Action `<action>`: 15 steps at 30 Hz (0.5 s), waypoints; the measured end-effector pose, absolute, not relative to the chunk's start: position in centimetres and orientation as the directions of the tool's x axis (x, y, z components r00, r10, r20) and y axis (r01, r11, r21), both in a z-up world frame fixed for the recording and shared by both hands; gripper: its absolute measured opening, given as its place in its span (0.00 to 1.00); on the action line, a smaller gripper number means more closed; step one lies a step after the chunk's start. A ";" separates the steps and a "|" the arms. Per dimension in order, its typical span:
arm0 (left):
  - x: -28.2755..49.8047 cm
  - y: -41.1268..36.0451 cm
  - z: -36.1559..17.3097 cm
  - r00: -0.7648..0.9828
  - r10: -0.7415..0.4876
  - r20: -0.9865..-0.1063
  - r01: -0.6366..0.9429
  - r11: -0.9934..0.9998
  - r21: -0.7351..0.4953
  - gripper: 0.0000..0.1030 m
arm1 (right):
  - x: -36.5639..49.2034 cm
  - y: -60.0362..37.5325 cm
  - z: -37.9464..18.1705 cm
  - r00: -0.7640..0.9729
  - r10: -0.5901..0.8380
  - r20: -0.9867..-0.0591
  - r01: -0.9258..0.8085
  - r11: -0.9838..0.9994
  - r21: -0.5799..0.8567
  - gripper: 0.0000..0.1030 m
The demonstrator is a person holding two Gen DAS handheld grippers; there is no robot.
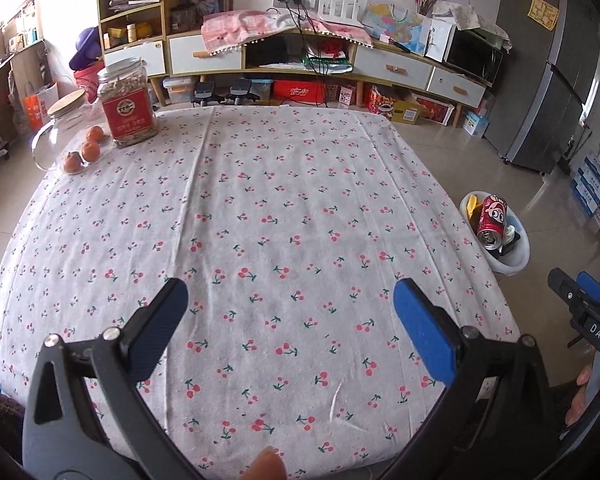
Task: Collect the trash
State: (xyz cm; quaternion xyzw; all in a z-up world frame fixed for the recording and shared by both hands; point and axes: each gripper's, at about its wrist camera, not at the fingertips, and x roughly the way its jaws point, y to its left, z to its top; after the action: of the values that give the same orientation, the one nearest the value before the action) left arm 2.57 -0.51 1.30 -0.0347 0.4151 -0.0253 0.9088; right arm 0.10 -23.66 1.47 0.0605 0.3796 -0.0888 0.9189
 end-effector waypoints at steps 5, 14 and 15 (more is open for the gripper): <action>2.4 -0.4 1.3 0.656 -0.082 -0.750 0.018 0.995 -0.093 0.99 | 0.1 -23.5 1.1 0.694 -0.129 -0.708 0.218 0.975 0.036 0.89; 2.2 -0.3 1.4 0.664 -0.081 -0.743 0.014 0.995 -0.096 0.99 | 0.5 -23.6 0.4 0.677 -0.128 -0.725 0.218 0.975 0.032 0.89; 2.2 -0.3 1.4 0.664 -0.081 -0.744 0.015 0.995 -0.094 0.99 | 0.5 -23.6 0.4 0.678 -0.128 -0.724 0.217 0.976 0.031 0.89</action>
State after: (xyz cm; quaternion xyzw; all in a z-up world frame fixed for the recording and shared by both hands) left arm 2.17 -0.28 1.39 -0.0399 0.4092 -0.0263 0.9112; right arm 0.48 -23.59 0.42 0.0570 0.3899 -0.0945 0.9142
